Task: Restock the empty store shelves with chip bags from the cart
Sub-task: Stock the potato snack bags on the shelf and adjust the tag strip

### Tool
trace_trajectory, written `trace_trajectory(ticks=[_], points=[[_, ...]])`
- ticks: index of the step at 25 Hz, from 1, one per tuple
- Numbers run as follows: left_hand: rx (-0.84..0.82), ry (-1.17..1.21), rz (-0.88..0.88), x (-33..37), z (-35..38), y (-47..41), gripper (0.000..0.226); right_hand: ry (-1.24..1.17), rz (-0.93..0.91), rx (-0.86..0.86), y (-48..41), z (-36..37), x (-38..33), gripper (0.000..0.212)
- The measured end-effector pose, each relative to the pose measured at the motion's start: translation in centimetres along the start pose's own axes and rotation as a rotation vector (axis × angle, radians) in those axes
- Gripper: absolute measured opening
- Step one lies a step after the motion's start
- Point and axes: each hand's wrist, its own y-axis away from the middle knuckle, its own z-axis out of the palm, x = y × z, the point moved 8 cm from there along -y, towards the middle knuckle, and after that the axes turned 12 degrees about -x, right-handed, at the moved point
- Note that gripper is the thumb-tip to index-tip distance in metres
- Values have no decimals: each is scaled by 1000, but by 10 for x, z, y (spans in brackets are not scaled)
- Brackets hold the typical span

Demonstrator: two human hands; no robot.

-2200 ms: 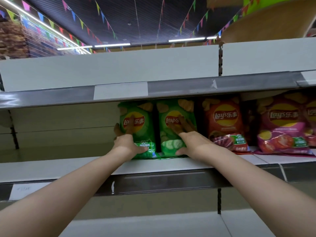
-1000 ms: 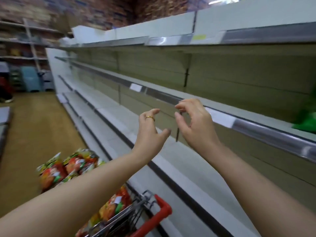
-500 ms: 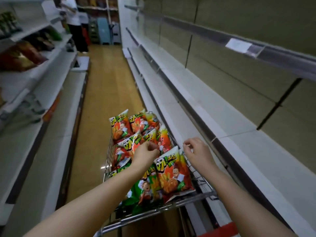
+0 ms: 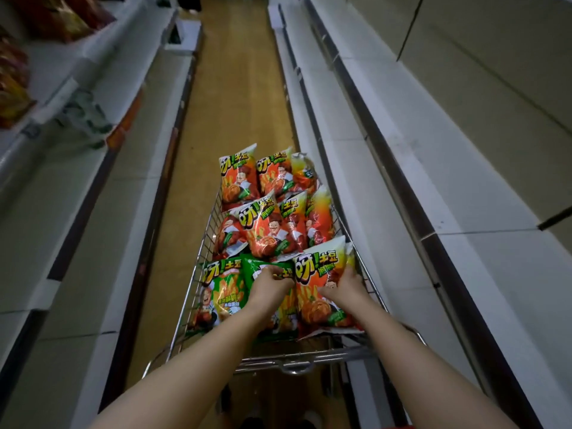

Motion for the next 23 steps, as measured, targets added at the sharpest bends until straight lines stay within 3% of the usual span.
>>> trace_trajectory(ticks=[3, 10, 23], points=[[0, -8, -47, -12, 7, -6, 46, -83, 93, -68, -18, 12, 11, 106], [-14, -14, -84, -24, 0, -11, 51, -26, 197, -97, -20, 23, 22, 110], [-138, -56, -99, -27, -17, -5, 56, -33, 78, 71, 12, 8, 1, 82]])
